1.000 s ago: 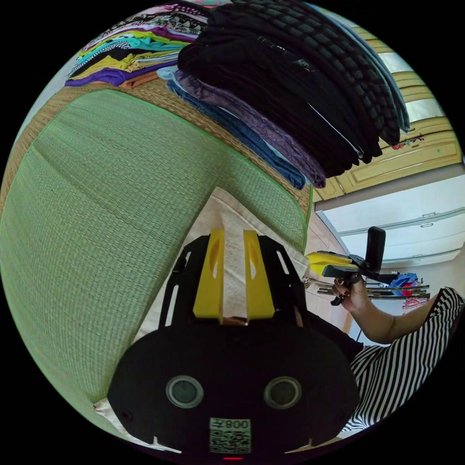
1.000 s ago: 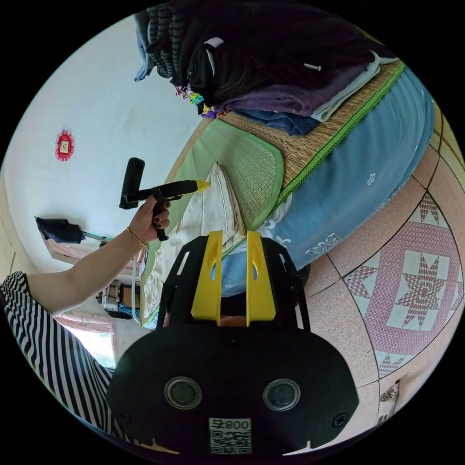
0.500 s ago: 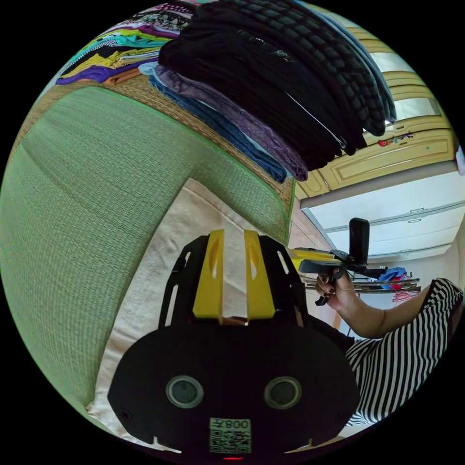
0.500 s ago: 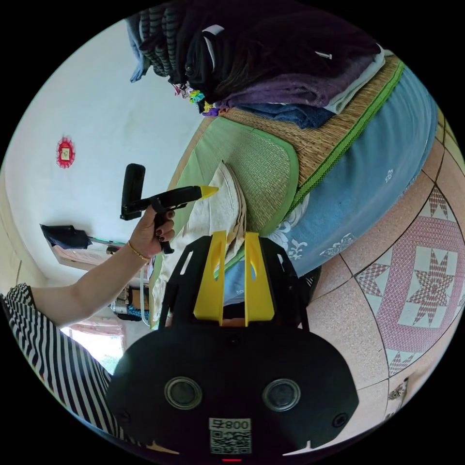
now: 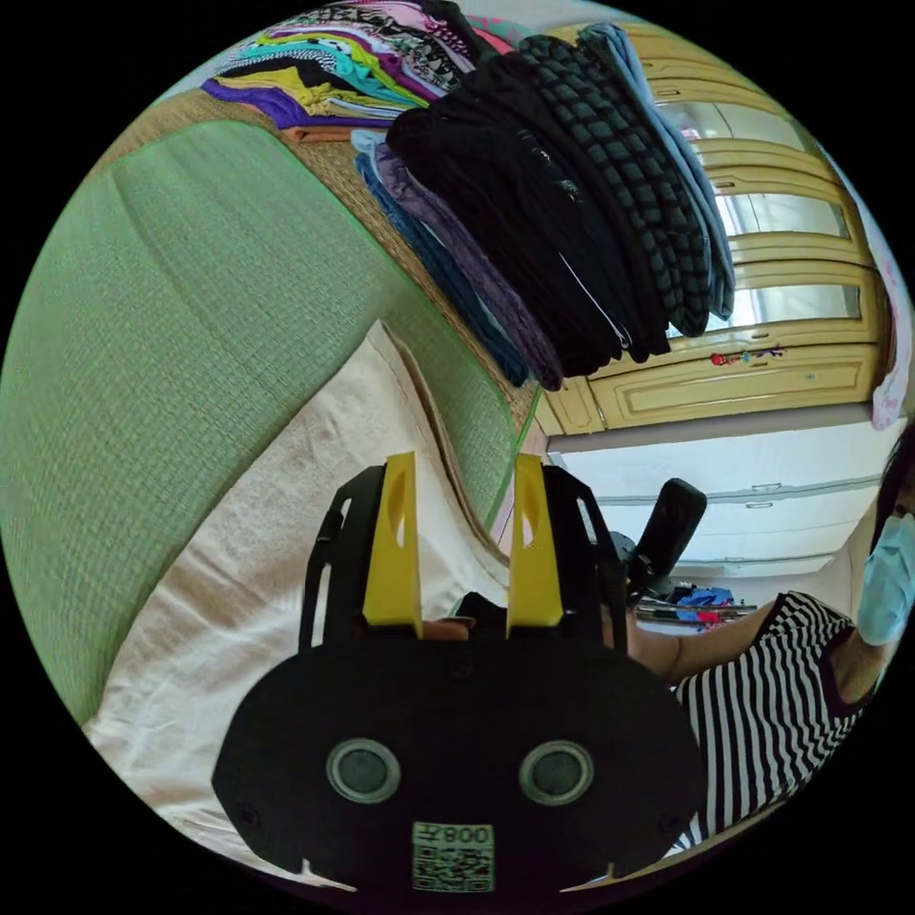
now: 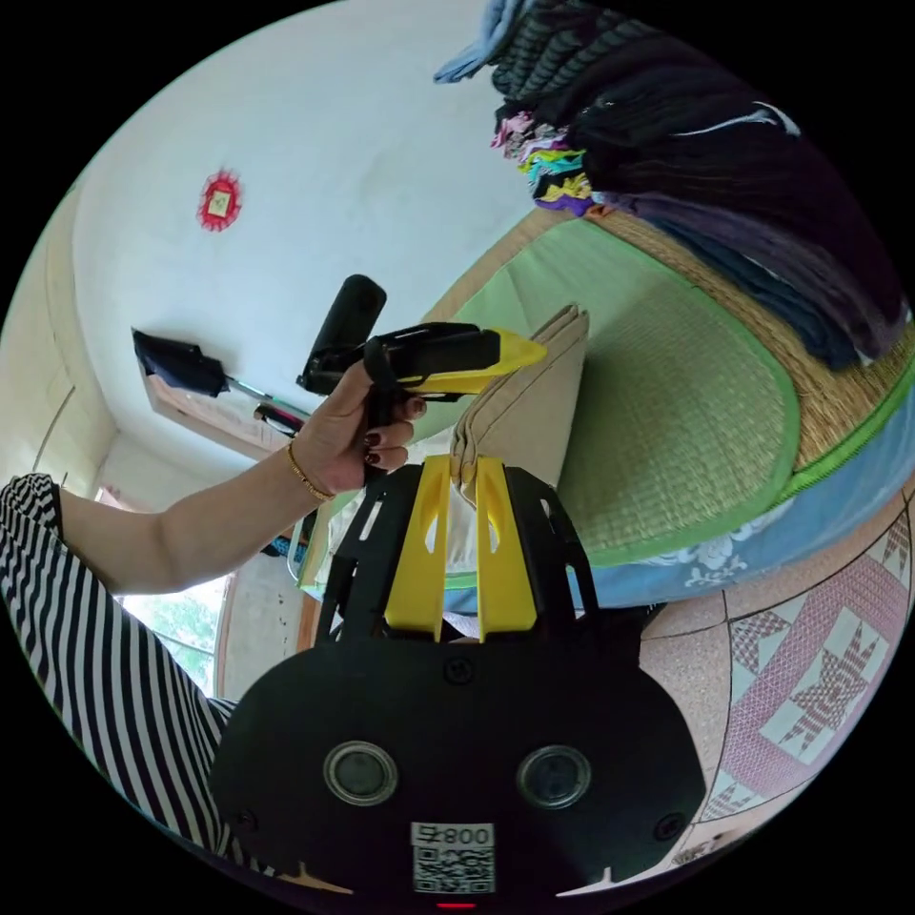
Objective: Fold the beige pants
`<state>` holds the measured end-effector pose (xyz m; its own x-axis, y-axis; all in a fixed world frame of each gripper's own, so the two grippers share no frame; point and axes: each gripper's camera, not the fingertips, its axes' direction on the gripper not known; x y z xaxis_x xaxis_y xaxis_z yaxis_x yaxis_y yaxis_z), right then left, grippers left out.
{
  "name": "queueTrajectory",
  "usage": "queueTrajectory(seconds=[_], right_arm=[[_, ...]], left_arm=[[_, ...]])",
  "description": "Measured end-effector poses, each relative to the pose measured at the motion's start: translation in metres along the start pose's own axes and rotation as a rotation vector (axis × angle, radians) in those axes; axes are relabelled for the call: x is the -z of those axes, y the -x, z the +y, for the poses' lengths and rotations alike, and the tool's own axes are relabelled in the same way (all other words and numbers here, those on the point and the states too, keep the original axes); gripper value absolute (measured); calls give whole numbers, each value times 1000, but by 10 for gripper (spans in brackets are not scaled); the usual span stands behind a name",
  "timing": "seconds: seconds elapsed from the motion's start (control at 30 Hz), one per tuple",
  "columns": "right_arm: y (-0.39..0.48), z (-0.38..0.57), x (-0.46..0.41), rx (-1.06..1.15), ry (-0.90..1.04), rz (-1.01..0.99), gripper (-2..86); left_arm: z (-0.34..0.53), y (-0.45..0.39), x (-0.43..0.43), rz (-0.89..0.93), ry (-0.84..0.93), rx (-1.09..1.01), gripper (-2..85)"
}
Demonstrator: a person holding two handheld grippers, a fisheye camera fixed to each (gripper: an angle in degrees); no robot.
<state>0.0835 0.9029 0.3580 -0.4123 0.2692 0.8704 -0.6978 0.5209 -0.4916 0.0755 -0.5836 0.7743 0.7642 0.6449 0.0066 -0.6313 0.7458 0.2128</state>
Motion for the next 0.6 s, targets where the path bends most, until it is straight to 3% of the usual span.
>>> queueTrajectory(seconds=[0.17, 0.43, 0.6], right_arm=[[23, -1, -40, 17, 37, -15, 44], [79, -20, -102, 108, 82, -110, 41], [129, -23, -165, 190, 169, -168, 42]], left_arm=[[25, -2, 34, -126, 15, 31, 44], [91, 2, 124, -93, -84, 60, 31], [178, 25, 198, -40, -218, 169, 31]])
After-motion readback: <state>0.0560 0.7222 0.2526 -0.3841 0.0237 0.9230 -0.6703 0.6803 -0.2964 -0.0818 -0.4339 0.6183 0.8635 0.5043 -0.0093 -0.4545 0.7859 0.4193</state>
